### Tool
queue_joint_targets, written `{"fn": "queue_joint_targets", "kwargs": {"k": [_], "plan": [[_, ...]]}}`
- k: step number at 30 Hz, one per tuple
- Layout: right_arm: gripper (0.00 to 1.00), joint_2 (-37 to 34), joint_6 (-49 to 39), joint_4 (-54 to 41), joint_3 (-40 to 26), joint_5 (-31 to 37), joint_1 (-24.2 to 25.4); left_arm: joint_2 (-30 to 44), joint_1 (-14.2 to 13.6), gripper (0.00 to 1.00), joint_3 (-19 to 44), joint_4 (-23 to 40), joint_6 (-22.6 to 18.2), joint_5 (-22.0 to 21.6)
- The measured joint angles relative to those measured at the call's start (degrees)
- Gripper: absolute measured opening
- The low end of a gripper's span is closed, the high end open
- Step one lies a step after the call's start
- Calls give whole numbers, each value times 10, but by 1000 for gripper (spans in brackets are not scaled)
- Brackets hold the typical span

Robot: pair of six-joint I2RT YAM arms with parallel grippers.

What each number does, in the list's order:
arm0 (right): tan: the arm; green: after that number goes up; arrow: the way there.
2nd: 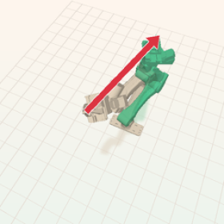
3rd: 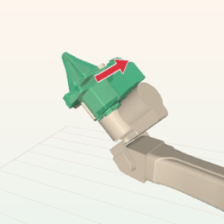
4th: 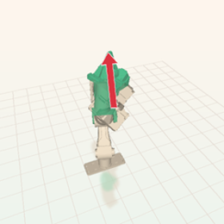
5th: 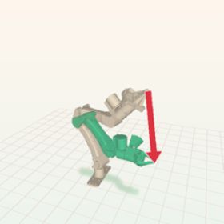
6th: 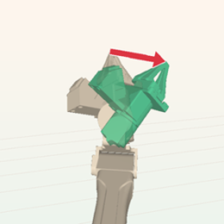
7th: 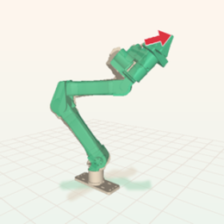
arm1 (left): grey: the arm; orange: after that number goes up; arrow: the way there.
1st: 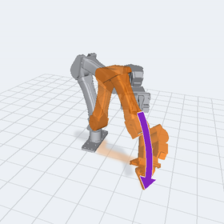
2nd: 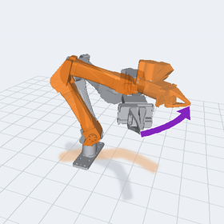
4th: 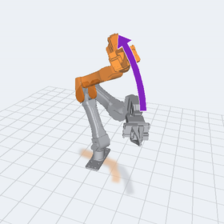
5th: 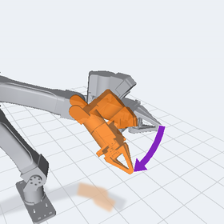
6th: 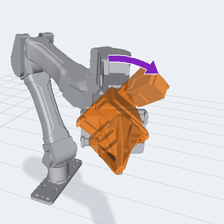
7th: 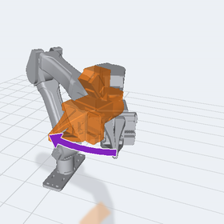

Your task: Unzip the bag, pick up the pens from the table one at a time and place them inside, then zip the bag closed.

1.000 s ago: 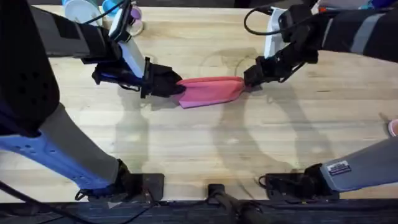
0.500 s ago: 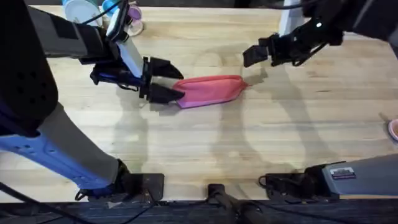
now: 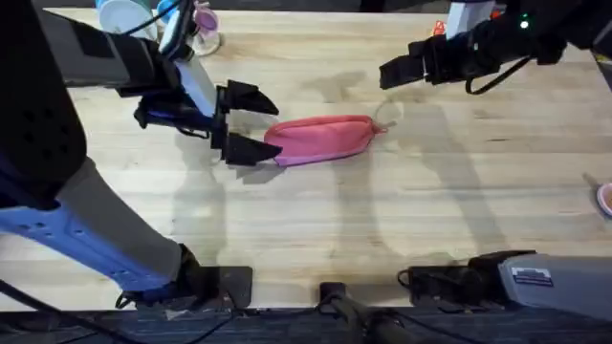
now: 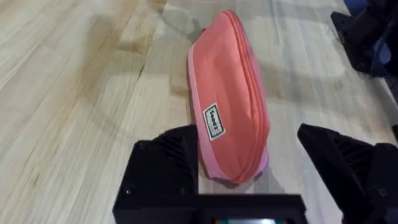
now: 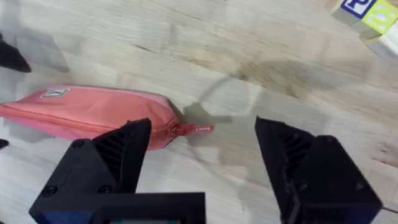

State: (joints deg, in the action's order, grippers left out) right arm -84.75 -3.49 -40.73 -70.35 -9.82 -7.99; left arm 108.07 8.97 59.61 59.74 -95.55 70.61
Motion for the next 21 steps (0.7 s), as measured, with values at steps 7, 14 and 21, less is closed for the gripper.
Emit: {"fn": "queue_joint_targets", "kwargs": {"k": [7, 14, 21], "plan": [[997, 0, -4, 0, 0, 0, 0, -12, 11, 997, 90, 74, 18, -70], [997, 0, -4, 0, 0, 0, 0, -81, 11, 997, 198, 102, 142, -175], [997, 0, -4, 0, 0, 0, 0, -174, 11, 995, 273, 104, 421, -318]]}}
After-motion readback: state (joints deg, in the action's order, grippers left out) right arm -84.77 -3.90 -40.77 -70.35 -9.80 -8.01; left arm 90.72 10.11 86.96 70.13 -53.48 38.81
